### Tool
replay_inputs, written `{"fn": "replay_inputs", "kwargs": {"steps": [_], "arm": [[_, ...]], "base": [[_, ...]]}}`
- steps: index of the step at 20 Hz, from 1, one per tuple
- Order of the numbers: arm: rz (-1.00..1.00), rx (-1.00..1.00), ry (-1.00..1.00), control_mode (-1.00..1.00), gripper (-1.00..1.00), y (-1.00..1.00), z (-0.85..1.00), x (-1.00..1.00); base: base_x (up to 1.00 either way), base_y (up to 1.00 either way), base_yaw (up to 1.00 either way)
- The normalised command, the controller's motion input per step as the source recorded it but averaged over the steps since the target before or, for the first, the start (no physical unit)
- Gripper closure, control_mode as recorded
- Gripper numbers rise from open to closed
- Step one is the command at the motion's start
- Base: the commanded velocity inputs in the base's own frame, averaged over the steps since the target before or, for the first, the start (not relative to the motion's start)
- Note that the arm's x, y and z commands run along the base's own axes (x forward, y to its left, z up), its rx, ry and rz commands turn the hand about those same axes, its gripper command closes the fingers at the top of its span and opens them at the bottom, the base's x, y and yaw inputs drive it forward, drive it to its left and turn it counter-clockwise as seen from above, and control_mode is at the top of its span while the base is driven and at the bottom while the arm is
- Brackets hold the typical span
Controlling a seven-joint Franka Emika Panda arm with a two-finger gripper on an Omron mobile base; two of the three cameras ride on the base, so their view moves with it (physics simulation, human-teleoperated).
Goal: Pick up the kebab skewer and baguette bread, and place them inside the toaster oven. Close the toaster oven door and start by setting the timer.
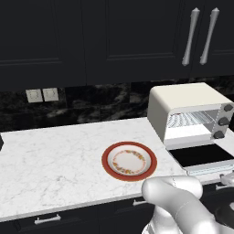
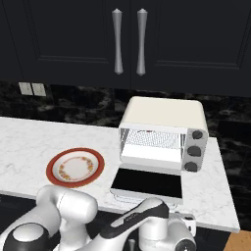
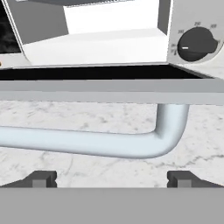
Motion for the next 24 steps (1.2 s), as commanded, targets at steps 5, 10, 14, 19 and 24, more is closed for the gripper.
{"fn": "replay_inputs", "kwargs": {"steps": [5, 10, 14, 19, 24], "arm": [[0.0, 0.0, 0.0, -1.0, -1.0, 0.0, -0.13, 0.23], [0.0, 0.0, 0.0, -1.0, -1.0, 0.0, -0.17, 0.14], [0.0, 0.0, -0.06, -1.0, -1.0, 0.18, -0.03, 0.01], [0.0, 0.0, -0.08, -1.0, -1.0, 0.36, -0.02, 0.0], [-0.02, 0.0, -0.02, -1.0, -1.0, 0.46, -0.05, 0.02]], "base": [[0.0, 0.0, 0.0], [0.0, 0.0, 0.0], [0.0, 0.0, 0.0], [0.0, 0.0, 0.0], [0.0, 0.0, 0.0]]}}
